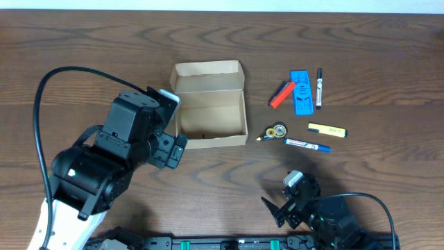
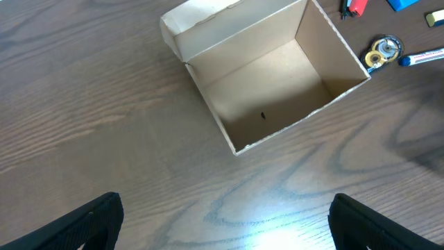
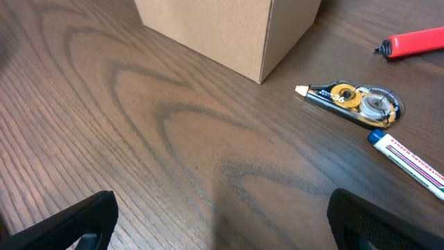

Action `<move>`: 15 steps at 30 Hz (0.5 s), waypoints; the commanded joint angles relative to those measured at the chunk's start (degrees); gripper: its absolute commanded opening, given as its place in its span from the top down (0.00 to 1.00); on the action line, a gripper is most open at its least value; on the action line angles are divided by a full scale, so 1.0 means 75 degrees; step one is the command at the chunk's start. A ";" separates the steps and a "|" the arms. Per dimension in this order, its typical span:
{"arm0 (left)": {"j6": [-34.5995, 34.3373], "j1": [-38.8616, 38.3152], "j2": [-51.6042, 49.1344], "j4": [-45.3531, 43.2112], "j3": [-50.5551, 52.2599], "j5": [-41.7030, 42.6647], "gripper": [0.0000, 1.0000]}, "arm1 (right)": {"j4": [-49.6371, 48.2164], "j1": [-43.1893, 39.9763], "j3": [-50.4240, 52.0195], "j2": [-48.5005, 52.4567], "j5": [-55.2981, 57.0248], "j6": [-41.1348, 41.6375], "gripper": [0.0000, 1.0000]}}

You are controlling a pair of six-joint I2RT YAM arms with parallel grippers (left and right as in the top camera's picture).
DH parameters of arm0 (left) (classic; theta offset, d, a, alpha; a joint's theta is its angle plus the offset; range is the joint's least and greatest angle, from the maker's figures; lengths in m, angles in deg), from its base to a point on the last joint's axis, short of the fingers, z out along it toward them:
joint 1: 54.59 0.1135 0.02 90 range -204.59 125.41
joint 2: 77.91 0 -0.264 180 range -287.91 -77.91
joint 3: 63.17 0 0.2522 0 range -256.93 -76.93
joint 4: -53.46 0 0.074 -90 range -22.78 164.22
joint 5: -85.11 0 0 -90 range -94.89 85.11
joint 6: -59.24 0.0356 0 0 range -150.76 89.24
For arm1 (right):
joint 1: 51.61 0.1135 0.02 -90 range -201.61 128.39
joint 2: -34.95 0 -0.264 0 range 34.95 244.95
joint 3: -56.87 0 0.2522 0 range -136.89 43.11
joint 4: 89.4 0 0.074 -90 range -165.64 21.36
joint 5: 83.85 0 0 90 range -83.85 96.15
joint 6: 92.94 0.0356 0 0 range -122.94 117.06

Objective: Pack container
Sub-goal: 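Move the right gripper over the blue whiteboard duster and grasp it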

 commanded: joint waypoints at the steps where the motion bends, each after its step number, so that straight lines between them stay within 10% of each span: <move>1: 0.0160 0.0038 -0.0012 0.0055 -0.0035 0.0108 0.05 | -0.0064 0.0122 0.0038 -0.0050 0.0140 -0.0114 0.01; 15: 0.0163 0.0038 -0.0012 0.0055 -0.0035 0.0108 0.05 | -0.0787 0.0122 0.0038 -0.0050 -0.0877 0.2352 0.01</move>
